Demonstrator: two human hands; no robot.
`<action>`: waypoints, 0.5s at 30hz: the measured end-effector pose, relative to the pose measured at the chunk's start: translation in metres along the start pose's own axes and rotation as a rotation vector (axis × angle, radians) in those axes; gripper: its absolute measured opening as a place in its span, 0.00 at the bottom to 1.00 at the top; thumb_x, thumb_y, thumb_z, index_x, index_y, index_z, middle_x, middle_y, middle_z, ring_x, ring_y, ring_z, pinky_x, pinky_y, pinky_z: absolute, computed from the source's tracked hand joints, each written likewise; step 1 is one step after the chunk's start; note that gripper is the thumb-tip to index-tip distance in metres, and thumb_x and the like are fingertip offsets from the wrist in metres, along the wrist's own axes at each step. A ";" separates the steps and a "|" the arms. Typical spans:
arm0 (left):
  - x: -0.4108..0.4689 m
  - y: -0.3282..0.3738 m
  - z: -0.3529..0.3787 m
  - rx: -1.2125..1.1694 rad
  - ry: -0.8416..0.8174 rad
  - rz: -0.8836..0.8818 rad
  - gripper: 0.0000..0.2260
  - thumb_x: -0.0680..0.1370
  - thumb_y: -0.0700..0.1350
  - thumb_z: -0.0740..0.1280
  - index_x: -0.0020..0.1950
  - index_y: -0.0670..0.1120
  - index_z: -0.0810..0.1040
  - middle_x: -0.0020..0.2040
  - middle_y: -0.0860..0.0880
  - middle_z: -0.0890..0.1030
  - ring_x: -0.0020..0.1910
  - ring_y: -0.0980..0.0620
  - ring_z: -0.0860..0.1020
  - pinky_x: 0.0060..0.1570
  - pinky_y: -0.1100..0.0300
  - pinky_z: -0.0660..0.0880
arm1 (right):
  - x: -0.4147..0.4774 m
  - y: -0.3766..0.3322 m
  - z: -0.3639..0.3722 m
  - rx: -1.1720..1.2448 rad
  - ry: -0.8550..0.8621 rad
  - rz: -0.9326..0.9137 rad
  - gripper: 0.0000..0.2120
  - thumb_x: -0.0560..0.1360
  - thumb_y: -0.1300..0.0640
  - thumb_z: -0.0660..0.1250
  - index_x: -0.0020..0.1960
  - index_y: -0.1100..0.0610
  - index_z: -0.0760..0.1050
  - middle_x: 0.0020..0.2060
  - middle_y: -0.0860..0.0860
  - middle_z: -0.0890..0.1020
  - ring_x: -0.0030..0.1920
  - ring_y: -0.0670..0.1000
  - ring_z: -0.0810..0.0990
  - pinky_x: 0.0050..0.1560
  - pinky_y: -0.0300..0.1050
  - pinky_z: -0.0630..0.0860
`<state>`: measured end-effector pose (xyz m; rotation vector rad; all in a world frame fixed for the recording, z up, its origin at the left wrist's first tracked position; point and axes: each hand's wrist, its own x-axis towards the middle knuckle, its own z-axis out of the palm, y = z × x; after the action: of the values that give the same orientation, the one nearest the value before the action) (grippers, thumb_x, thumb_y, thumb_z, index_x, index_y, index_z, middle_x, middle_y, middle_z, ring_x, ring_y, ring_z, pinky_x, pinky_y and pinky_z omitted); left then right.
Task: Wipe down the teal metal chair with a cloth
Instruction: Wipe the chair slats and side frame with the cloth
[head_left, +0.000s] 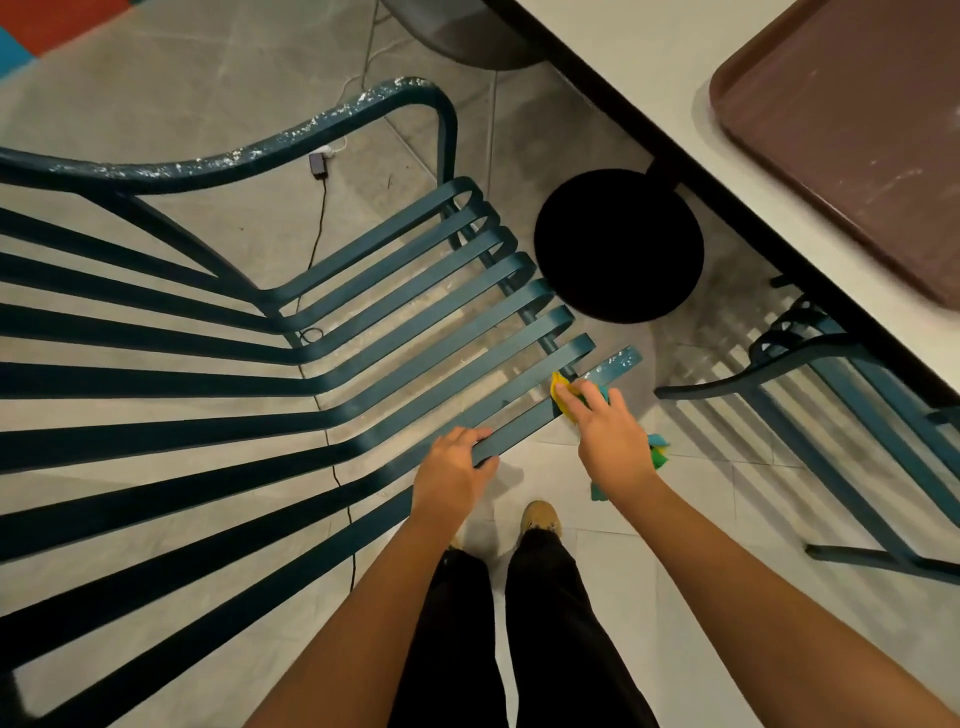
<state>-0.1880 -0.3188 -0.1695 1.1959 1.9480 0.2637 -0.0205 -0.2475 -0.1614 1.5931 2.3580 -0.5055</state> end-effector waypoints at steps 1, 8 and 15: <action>0.000 0.001 0.000 0.017 0.000 0.002 0.18 0.77 0.49 0.64 0.67 0.49 0.70 0.64 0.49 0.74 0.65 0.51 0.69 0.60 0.59 0.70 | -0.001 -0.003 -0.002 0.046 -0.001 0.036 0.33 0.74 0.70 0.58 0.74 0.54 0.49 0.69 0.52 0.62 0.60 0.56 0.65 0.51 0.45 0.73; 0.000 0.001 0.006 0.083 0.048 0.030 0.18 0.77 0.46 0.64 0.67 0.48 0.70 0.63 0.48 0.75 0.63 0.51 0.70 0.60 0.59 0.70 | -0.022 -0.033 0.007 -0.018 -0.087 -0.186 0.37 0.64 0.68 0.72 0.70 0.56 0.63 0.63 0.51 0.71 0.54 0.55 0.73 0.38 0.41 0.77; 0.003 0.000 0.007 0.033 0.022 -0.031 0.18 0.77 0.46 0.64 0.67 0.51 0.71 0.64 0.48 0.75 0.64 0.50 0.70 0.61 0.57 0.70 | -0.005 -0.001 -0.003 -0.088 -0.066 -0.190 0.33 0.73 0.69 0.62 0.73 0.57 0.51 0.65 0.53 0.63 0.59 0.56 0.66 0.44 0.42 0.76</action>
<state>-0.1840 -0.3182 -0.1757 1.1875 1.9958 0.2299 -0.0194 -0.2510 -0.1567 1.3022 2.4582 -0.4768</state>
